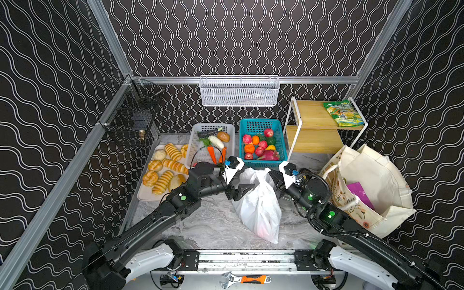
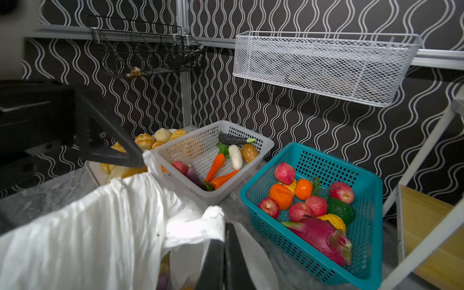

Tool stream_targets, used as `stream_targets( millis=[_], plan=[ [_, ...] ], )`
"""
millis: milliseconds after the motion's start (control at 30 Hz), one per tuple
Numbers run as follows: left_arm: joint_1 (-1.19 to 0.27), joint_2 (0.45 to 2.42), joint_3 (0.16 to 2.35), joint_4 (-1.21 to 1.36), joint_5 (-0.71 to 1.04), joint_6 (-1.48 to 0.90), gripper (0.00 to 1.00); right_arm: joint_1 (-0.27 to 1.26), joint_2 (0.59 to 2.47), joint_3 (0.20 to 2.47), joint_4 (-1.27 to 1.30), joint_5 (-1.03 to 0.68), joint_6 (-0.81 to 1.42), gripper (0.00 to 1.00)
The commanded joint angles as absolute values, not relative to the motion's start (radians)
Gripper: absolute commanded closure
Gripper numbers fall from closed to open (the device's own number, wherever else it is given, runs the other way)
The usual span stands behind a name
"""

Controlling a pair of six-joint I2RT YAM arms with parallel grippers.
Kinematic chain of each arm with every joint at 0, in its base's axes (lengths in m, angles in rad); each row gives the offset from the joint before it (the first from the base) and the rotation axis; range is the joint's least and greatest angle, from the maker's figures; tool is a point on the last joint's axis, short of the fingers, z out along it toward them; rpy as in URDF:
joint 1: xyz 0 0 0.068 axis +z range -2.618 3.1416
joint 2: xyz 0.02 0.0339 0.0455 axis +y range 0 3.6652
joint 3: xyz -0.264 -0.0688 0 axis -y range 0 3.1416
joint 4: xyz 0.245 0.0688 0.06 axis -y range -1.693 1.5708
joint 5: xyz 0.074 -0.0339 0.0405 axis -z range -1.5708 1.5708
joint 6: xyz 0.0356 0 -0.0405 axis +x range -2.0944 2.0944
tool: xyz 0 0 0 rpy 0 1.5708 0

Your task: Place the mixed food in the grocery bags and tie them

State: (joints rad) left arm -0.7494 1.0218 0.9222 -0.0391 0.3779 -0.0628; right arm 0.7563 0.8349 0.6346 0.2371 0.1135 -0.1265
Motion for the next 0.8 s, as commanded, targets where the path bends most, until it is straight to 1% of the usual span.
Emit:
stream_targets(
  millis=[0, 100, 267, 367, 467, 533, 633, 733, 767],
  plan=[
    [-0.750, 0.995, 0.953, -0.127, 0.363, -0.132, 0.17, 0.756, 0.856, 0.662, 0.259, 0.243, -0.040, 1.00],
    [-0.749, 1.012, 1.025, -0.209, 0.405, -0.229, 0.15, 0.755, 0.890, 0.693, 0.214, 0.276, -0.016, 1.00],
    [-0.764, 1.103, 1.143, -0.278, 0.613, -0.353, 0.11, 0.756, 0.911, 0.710, 0.190, 0.308, 0.017, 1.00],
    [-0.799, 1.137, 1.176, -0.314, 0.582, -0.338, 0.08, 0.756, 0.907, 0.704, 0.201, 0.310, 0.022, 1.00],
    [-0.802, 1.174, 1.210, -0.370, 0.543, -0.307, 0.08, 0.755, 0.904, 0.706, 0.194, 0.286, 0.007, 1.00],
    [-0.802, 1.196, 1.223, -0.369, 0.552, -0.305, 0.08, 0.756, 0.904, 0.710, 0.180, 0.275, 0.002, 1.00],
    [-0.803, 1.219, 1.227, -0.347, 0.555, -0.319, 0.13, 0.756, 0.902, 0.713, 0.163, 0.263, -0.007, 1.00],
    [-0.803, 1.241, 1.228, -0.368, 0.520, -0.311, 0.29, 0.756, 0.890, 0.706, 0.163, 0.257, -0.017, 1.00],
    [-0.802, 1.248, 1.227, -0.385, 0.490, -0.313, 0.39, 0.756, 0.884, 0.704, 0.160, 0.256, -0.015, 1.00]
  ],
)
